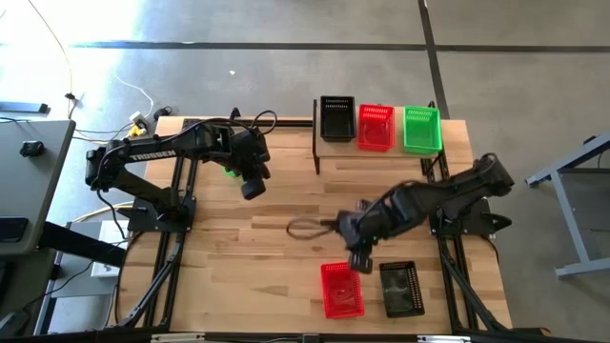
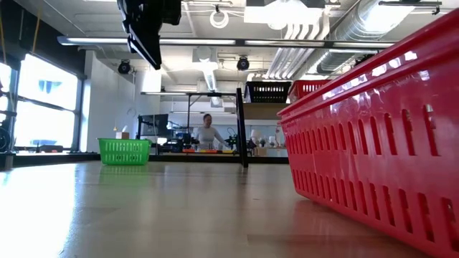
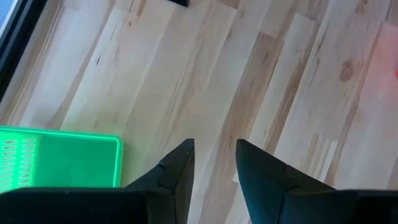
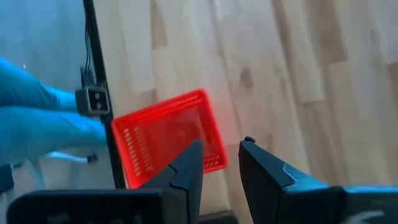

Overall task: Stack baskets on shelf by color
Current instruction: Stack the red bin on top of the red bin on the shelf

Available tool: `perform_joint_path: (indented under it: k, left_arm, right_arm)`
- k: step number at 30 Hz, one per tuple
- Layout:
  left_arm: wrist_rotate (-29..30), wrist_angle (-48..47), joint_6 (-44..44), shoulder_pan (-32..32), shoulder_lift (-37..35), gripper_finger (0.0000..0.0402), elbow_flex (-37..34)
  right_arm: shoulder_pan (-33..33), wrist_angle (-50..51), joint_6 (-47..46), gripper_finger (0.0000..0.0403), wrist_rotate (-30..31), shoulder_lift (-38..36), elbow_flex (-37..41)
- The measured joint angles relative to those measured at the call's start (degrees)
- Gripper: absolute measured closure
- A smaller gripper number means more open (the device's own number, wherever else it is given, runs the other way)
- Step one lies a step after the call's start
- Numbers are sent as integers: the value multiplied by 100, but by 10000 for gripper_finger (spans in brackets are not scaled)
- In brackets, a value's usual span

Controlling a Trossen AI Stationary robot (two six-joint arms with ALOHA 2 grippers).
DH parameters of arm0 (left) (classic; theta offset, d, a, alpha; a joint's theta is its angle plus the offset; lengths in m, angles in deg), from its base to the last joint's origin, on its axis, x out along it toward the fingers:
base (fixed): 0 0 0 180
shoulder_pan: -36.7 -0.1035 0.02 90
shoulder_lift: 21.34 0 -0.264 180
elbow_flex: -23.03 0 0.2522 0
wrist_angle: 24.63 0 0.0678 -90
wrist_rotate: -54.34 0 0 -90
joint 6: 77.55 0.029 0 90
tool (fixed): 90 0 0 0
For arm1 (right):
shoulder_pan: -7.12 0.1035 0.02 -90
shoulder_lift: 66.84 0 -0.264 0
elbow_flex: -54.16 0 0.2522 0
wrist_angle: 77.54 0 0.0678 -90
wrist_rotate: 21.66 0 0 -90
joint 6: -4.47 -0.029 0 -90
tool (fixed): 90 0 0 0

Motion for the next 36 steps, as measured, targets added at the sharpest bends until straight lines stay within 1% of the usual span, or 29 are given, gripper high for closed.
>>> perform_joint_path:
  k: [6, 8, 12, 20, 28, 36]
  left_arm:
    - [0, 0, 67, 0, 0, 294, 0]
    - [0, 0, 65, 0, 0, 294, 0]
    - [0, 0, 65, 0, 0, 294, 0]
    - [-1, 2, -137, 0, 0, 294, 0]
    - [0, 2, -179, -2, 0, 294, 0]
    - [0, 2, -187, -2, 0, 294, 0]
  right_arm:
    - [449, -232, -148, 292, 44, 449, 0]
    - [561, -402, -148, 288, -78, 582, 0]
    - [766, -679, -99, 290, -452, 821, 0]
    - [1166, -873, -140, 290, -595, 1181, 0]
    - [1506, -1425, -293, 291, -614, 1423, 0]
    - [1725, -1508, -289, 291, -616, 1732, 0]
